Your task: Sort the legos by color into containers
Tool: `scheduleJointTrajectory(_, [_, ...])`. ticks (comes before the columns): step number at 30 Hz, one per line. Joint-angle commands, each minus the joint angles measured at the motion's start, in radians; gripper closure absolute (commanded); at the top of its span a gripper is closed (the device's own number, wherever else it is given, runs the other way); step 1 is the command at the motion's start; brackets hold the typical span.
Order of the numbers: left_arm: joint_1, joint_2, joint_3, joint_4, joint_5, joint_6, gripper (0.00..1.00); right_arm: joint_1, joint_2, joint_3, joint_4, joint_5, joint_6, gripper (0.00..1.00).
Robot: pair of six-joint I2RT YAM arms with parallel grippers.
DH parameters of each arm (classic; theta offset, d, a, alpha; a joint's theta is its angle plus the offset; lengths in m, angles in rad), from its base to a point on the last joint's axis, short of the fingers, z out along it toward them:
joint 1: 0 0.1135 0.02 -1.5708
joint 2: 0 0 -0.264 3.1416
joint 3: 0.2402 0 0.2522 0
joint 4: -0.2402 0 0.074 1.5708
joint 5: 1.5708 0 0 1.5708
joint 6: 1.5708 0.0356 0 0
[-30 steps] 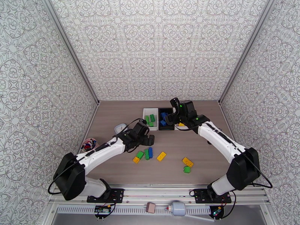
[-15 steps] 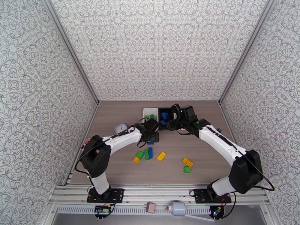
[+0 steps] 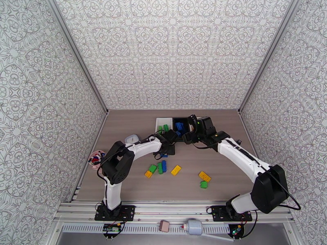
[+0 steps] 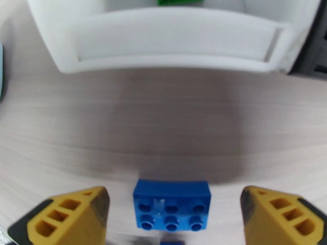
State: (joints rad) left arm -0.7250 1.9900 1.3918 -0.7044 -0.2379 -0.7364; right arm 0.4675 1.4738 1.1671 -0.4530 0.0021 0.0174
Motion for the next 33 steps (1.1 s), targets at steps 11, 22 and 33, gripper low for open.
scheduleJointTrajectory(11, [-0.001,0.08,0.068,-0.072,0.006,-0.024,0.33,0.004,-0.036,-0.033,0.023,0.027,-0.004,0.08])
scheduleJointTrajectory(22, [-0.006,0.032,0.066,-0.072,0.006,-0.02,0.57,0.005,-0.067,-0.076,0.086,0.04,0.03,0.08])
scheduleJointTrajectory(33, [-0.001,-0.139,0.016,0.149,0.122,0.075,0.6,0.003,-0.171,-0.164,0.155,0.081,0.089,0.08])
